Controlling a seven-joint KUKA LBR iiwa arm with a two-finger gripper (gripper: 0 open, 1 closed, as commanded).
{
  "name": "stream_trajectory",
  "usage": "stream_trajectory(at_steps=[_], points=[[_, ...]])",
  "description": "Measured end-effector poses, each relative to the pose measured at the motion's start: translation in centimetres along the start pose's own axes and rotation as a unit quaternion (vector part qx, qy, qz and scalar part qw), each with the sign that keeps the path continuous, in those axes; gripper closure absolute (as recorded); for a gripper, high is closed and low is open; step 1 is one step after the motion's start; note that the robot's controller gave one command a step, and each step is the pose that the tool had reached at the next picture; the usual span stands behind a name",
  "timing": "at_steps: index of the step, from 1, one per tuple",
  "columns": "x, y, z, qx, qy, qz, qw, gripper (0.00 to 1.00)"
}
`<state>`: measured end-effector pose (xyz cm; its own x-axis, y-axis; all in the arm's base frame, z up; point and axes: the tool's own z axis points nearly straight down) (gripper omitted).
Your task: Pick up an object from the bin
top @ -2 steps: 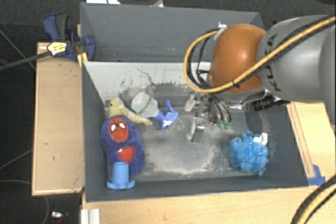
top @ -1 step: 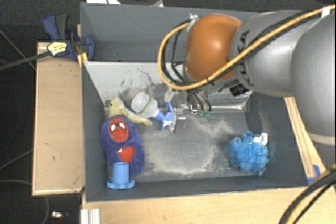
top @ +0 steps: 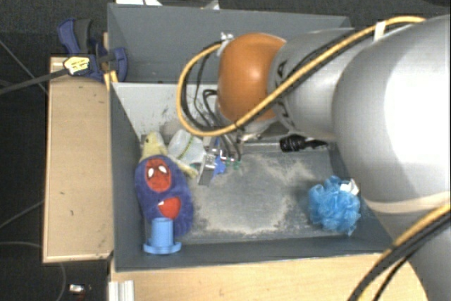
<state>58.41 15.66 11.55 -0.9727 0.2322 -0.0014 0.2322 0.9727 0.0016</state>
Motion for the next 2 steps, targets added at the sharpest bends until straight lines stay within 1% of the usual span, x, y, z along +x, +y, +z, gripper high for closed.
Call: stream_trajectory(at_steps=[1, 2], points=[[-0.7, -0.7, 4.6, -0.001, -0.0082, -0.024, 0.9997, 0.00], [1.2, 1.4, 4.5, -0.001, -0.0038, 0.035, 0.9994, 1.00]])
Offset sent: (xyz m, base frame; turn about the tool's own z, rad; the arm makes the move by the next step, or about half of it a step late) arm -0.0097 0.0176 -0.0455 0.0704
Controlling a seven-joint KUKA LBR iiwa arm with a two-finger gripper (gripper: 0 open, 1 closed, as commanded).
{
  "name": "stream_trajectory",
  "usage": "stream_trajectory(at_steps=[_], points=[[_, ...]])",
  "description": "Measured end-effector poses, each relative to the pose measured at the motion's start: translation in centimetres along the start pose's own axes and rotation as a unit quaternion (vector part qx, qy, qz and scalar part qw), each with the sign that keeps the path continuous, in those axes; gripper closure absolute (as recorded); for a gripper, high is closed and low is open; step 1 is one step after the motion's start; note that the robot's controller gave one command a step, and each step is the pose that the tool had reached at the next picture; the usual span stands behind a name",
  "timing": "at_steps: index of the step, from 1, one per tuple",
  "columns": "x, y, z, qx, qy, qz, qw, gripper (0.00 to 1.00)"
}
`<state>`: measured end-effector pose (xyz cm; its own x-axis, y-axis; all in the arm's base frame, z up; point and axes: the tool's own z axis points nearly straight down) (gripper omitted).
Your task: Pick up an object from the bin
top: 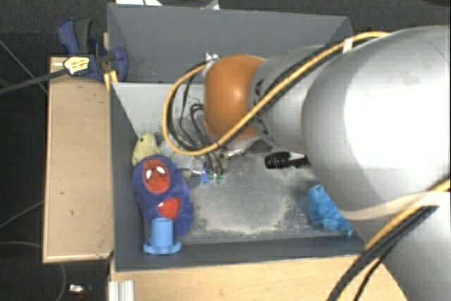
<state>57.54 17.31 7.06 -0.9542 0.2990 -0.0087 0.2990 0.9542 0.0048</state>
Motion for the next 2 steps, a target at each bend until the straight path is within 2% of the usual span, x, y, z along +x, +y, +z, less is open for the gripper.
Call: stream_trajectory(at_steps=[1, 2], points=[[0.0, 0.0, 0.0, 0.000, 0.0000, 0.000, 1.0000, 1.00], [0.1, -0.1, -1.9, 0.001, 0.0013, 0.000, 1.0000, 1.00]])
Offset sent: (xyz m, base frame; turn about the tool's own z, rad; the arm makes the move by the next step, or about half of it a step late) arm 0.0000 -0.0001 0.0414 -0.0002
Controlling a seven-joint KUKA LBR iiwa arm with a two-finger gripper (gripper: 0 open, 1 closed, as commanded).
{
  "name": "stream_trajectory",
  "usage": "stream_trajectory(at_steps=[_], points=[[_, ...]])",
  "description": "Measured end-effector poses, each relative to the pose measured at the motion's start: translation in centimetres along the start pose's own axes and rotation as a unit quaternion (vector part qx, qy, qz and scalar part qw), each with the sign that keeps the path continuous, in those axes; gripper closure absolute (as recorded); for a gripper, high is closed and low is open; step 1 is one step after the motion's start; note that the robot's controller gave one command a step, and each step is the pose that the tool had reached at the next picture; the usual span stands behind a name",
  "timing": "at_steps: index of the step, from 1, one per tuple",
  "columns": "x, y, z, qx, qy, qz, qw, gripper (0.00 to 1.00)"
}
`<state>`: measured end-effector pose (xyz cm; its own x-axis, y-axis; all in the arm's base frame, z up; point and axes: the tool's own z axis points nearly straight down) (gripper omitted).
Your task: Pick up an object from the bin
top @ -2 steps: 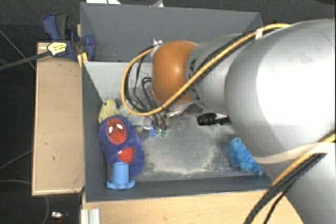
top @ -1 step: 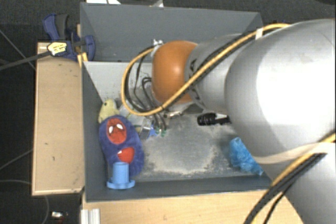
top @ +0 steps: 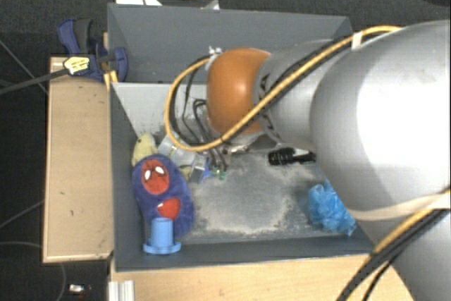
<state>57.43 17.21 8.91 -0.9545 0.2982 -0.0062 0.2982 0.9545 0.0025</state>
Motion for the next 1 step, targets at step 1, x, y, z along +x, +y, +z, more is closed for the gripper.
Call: stream_trajectory(at_steps=[1], points=[[0.04, -0.07, -4.12, 0.001, 0.0019, -0.001, 1.0000, 1.00]])
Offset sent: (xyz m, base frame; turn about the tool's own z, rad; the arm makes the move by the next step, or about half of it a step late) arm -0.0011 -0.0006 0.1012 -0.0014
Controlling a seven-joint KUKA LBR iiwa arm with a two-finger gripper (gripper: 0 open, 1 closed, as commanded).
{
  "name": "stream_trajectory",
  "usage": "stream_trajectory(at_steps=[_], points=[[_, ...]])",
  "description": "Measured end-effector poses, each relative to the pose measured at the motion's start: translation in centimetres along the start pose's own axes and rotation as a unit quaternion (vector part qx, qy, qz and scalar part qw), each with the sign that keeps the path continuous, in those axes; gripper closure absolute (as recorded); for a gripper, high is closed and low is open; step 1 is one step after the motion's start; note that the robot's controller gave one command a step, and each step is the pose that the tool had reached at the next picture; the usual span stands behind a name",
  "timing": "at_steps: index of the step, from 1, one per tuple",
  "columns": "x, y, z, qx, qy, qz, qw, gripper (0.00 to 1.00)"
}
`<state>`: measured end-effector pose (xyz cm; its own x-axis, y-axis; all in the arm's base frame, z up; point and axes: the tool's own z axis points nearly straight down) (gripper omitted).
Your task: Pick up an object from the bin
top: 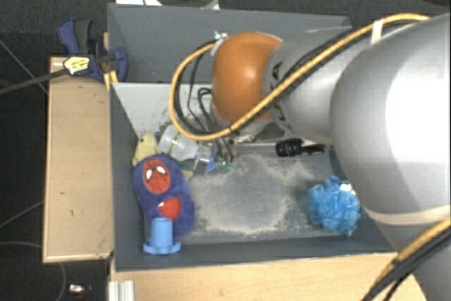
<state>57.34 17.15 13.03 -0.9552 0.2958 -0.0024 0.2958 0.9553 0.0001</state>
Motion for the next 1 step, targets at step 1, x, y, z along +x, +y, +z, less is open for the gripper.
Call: stream_trajectory(at_steps=[1], points=[[-0.09, 0.03, -4.00, -0.001, -0.0012, -0.001, 1.0000, 1.00]])
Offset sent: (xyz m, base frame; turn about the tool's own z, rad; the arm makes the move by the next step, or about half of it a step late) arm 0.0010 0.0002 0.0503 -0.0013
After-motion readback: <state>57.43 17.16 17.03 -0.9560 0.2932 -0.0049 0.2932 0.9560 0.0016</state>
